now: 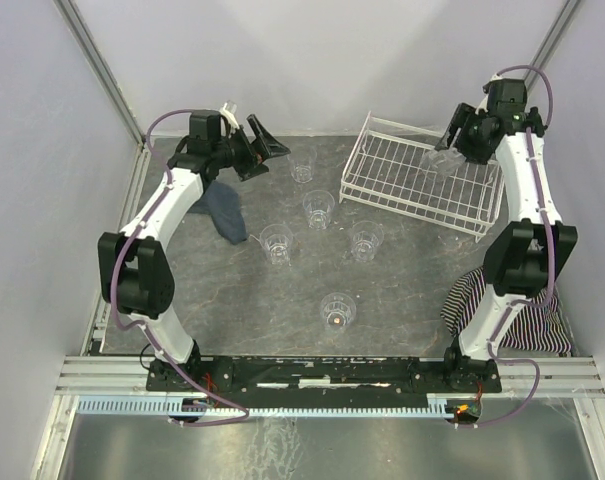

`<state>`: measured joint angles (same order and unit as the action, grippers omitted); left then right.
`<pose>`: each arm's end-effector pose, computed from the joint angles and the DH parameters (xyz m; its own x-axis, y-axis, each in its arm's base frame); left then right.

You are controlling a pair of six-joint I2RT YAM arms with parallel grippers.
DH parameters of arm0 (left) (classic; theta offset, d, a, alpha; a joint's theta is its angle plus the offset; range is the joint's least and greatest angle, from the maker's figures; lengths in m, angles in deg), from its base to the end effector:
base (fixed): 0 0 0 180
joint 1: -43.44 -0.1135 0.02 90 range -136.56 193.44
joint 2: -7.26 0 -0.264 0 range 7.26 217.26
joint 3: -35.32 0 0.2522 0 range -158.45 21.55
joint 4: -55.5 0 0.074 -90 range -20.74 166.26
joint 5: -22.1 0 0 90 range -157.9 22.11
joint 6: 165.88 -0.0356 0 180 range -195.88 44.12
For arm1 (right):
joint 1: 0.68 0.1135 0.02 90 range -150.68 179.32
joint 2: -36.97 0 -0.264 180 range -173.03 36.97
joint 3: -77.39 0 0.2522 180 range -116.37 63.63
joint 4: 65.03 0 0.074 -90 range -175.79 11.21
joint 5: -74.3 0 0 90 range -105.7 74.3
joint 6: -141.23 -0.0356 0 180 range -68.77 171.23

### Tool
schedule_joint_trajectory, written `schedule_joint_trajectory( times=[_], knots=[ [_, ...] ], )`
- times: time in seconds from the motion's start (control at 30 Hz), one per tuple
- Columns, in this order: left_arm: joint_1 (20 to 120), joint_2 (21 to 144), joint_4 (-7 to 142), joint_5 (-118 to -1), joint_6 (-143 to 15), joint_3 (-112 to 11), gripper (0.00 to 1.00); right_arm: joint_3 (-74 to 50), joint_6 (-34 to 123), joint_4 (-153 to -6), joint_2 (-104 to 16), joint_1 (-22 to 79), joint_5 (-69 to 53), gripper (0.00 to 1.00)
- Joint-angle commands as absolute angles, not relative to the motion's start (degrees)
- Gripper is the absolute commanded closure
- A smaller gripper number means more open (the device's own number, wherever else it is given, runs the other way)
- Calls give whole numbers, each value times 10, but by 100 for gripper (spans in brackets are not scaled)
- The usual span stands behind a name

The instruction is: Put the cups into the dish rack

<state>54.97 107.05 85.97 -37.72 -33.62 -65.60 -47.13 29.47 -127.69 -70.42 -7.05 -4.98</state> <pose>0.3966 -0.0992 0.3273 -0.7603 -0.4382 -0.4795 0.1228 0.6279 -0.7685 0.4144 -0.0396 0.3619 -0.6663 0.4409 -0.6014 0.2439 0.8910 0.3830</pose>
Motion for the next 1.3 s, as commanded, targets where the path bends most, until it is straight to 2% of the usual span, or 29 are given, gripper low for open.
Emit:
schedule_joint_trajectory(
  times=[0.0, 0.53, 0.93, 1.27],
  knots=[
    [549, 1057, 854, -375, -378, -638, 1, -526, 325, -1314, -734, -83, -150, 99],
    [533, 1133, 846, -347, -389, -670, 1, -681, 342, -1290, -901, -107, -268, 99],
    [518, 1195, 861, -340, -382, -718, 1, -821, 298, -1315, -1009, -138, -280, 99],
    [514, 1237, 872, -326, -372, -768, 1, -824, 283, -1334, -1013, -157, -267, 99]
  ],
)
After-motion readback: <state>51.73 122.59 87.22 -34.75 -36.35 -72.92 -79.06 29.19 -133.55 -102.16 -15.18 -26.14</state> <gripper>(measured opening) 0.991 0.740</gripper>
